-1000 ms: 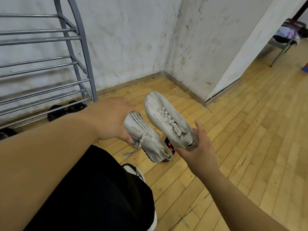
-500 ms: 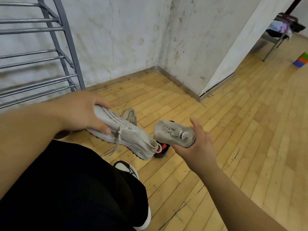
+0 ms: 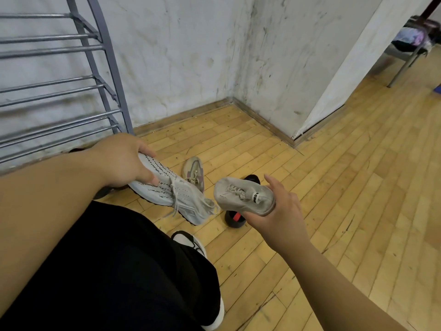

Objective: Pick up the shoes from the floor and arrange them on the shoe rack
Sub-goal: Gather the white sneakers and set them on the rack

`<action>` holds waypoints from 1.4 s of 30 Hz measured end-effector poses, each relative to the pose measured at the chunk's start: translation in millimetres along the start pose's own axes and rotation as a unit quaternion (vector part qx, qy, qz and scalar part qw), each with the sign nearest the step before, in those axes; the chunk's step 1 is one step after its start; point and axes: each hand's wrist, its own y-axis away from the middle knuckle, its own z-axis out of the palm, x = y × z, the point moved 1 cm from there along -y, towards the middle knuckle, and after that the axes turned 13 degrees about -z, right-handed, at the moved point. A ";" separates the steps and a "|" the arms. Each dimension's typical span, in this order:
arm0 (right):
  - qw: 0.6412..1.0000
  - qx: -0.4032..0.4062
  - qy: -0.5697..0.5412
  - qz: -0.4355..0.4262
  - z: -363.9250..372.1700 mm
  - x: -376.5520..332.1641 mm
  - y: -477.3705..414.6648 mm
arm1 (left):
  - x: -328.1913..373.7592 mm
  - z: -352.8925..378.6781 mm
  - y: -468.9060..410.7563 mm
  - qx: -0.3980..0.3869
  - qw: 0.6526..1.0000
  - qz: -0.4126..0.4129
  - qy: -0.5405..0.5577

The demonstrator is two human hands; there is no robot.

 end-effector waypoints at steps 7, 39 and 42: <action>0.999 0.013 -0.026 0.013 7.5 -16.5 -15.6 | 2.8 -3.7 5.3 0.018 1.000 -0.011 -0.004; 0.719 -0.513 0.132 -0.450 313.3 -403.4 -24.4 | -421.4 -124.8 210.6 0.070 0.930 -0.355 -0.065; 0.706 -0.566 0.115 -0.410 328.5 -420.8 -2.2 | -437.8 -132.1 222.0 0.071 0.929 -0.363 -0.034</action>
